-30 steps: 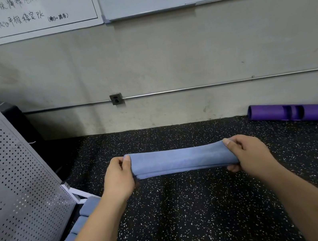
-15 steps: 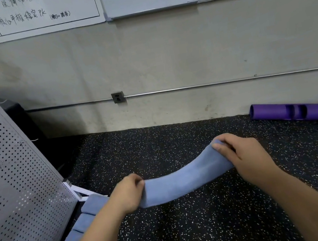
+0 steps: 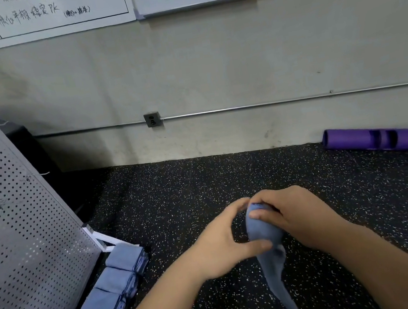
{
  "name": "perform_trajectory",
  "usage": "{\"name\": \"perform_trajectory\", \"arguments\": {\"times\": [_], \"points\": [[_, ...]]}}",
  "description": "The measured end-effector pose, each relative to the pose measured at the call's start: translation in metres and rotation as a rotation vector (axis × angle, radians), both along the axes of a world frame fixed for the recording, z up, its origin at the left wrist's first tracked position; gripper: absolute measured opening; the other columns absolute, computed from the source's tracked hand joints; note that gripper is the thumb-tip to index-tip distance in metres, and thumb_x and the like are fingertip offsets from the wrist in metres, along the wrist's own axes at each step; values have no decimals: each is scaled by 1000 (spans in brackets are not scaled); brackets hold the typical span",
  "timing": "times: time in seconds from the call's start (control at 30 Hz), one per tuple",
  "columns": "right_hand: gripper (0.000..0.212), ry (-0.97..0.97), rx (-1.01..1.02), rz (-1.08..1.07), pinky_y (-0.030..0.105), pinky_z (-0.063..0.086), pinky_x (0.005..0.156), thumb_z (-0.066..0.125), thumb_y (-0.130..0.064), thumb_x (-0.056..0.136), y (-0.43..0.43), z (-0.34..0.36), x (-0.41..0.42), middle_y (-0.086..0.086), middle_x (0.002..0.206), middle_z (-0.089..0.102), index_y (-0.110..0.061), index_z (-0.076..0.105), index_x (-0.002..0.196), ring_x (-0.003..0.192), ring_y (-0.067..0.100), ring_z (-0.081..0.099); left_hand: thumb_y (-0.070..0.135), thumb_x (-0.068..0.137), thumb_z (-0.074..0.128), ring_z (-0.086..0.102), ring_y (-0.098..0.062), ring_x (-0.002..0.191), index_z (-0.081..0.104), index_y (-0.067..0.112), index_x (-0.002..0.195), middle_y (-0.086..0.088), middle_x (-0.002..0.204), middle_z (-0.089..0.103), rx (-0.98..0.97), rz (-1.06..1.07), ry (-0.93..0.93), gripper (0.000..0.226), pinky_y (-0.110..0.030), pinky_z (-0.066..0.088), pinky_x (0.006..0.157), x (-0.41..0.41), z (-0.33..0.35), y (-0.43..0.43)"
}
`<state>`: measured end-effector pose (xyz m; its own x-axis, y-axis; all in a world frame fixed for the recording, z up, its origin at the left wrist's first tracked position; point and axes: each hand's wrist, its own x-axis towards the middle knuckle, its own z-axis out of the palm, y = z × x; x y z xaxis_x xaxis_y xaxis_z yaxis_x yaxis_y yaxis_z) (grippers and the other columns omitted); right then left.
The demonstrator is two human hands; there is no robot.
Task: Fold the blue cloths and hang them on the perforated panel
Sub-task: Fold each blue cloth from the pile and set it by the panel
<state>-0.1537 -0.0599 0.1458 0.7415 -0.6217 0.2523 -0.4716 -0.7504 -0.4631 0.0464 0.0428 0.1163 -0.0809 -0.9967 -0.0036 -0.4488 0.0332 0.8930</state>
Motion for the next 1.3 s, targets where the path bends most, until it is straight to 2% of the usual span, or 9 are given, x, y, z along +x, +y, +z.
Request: {"name": "perform_trajectory", "arguments": {"times": [0.13, 0.23, 0.33, 0.5, 0.67, 0.83, 1.0, 1.13, 1.3], "points": [[16, -134, 107, 45, 22, 48, 65, 66, -49, 101, 7, 9, 0, -14, 71, 66, -38, 68, 112, 69, 6, 64, 6, 82, 91, 73, -28, 116, 61, 12, 134, -12, 124, 75, 21, 18, 341, 60, -47, 59, 102, -25, 1, 1], [14, -247, 224, 0, 22, 44, 59, 72, -46, 96, 7, 16, -2, -9, 60, 60, -38, 68, 106, 57, 5, 52, 12, 85, 89, 72, -22, 97, 71, 6, 116, -21, 112, 76, 13, 38, 384, 37, -42, 59, 88, -28, 3, 1], [22, -422, 453, -1, 23, 43, 59, 73, -46, 92, 2, 20, -7, -8, 60, 52, -31, 73, 109, 60, 8, 47, 19, 86, 87, 68, -17, 88, 76, 11, 104, -12, 98, 78, -27, 108, 404, 22, -41, 56, 81, -28, 8, 3], [45, -448, 709, 119, 35, 61, 95, 85, -22, 83, 1, 26, -18, 6, 109, 80, -18, 74, 126, 100, 24, 76, 5, 90, 83, 74, -15, 103, 77, 15, 121, -2, 114, 81, -193, 213, 505, 33, -33, 60, 91, -31, 20, 6], [31, -554, 660, 33, 29, 62, 91, 83, -10, 87, 8, 23, -9, 2, 106, 82, -18, 78, 116, 100, 20, 78, 0, 88, 84, 75, -17, 107, 72, 13, 128, -4, 118, 80, -215, 279, 505, 43, -34, 60, 92, -29, 22, 5], [23, -639, 440, -178, 33, 64, 83, 85, -13, 88, 18, 16, 2, -5, 97, 79, -28, 76, 103, 89, 16, 75, 14, 106, 64, 74, -21, 112, 70, 17, 130, -1, 118, 79, -283, 300, 464, 25, -30, 59, 95, -27, 27, 8], [34, -592, 235, -215, 22, 57, 77, 92, -20, 81, 31, 13, 13, -15, 106, 70, -37, 73, 103, 98, 12, 68, 11, 107, 61, 76, -16, 106, 73, 12, 125, 0, 113, 81, -314, 380, 475, 22, -25, 59, 87, -26, 30, 7], [24, -689, 415, -266, 27, 59, 77, 89, -17, 84, 29, 8, 19, -8, 92, 76, -34, 74, 91, 82, 12, 71, 12, 106, 64, 76, -14, 109, 77, 19, 121, 4, 114, 81, -315, 391, 417, 21, -27, 59, 91, -20, 30, 4], [21, -749, 537, -197, 31, 63, 85, 82, -11, 92, 31, 7, 24, -3, 99, 80, -24, 76, 106, 93, 17, 75, 10, 106, 63, 75, -12, 112, 75, 16, 124, 5, 116, 80, -317, 397, 423, 22, -24, 57, 93, -19, 31, 4]]}}
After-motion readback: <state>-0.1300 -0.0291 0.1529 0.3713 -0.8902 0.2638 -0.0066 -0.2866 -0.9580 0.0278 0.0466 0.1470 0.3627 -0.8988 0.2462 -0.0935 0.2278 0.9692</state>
